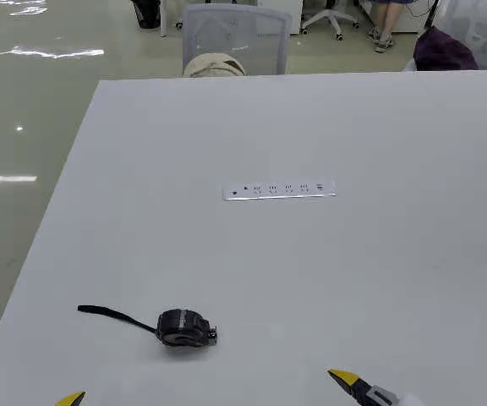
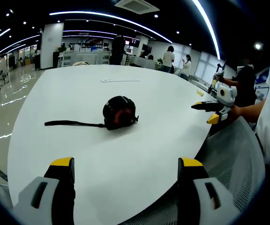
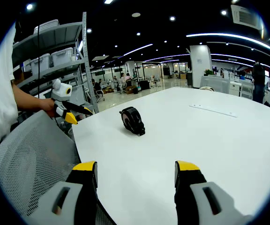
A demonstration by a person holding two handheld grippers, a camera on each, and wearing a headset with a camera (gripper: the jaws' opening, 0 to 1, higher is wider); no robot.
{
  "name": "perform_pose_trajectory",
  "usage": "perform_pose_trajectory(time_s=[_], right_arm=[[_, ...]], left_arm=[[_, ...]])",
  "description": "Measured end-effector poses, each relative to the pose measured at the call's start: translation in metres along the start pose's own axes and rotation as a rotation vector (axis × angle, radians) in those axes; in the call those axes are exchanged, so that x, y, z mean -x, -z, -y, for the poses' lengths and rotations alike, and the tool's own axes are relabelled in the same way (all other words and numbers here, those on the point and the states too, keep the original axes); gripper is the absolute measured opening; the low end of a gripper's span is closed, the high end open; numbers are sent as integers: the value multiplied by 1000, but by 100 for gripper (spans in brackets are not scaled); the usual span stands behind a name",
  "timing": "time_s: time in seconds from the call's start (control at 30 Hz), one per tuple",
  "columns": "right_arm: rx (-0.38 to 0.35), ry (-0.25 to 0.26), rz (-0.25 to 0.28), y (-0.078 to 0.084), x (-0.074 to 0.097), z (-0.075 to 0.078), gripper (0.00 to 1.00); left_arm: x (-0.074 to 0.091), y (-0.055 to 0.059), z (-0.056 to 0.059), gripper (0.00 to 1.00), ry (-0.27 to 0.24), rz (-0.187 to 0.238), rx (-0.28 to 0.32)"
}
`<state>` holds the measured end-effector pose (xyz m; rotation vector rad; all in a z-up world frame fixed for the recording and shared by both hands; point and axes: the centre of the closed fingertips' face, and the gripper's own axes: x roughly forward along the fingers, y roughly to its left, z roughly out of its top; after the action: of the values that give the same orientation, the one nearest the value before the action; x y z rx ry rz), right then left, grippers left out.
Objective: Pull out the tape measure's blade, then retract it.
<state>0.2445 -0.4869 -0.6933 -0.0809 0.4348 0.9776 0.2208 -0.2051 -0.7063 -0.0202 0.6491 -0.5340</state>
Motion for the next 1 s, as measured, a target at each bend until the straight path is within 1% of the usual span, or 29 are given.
perform_pose_trajectory(time_s=[0.4, 0.53, 0.6, 0.87, 1.0], right_arm=[[-2, -1, -1, 1, 0, -1, 67], [-2, -1, -2, 1, 0, -1, 67], [-2, -1, -2, 1, 0, -1, 67], [2, -2, -2, 1, -1, 0, 67], [2, -3, -4, 1, -1, -1, 67]], left_arm=[[0, 2, 1, 89, 1, -4, 1], [-1, 3, -1, 89, 1, -4, -1], [-1, 2, 0, 89, 1, -2, 0], [-1, 4, -2, 89, -1, -3, -1], [0, 2, -1, 89, 0, 0, 4]])
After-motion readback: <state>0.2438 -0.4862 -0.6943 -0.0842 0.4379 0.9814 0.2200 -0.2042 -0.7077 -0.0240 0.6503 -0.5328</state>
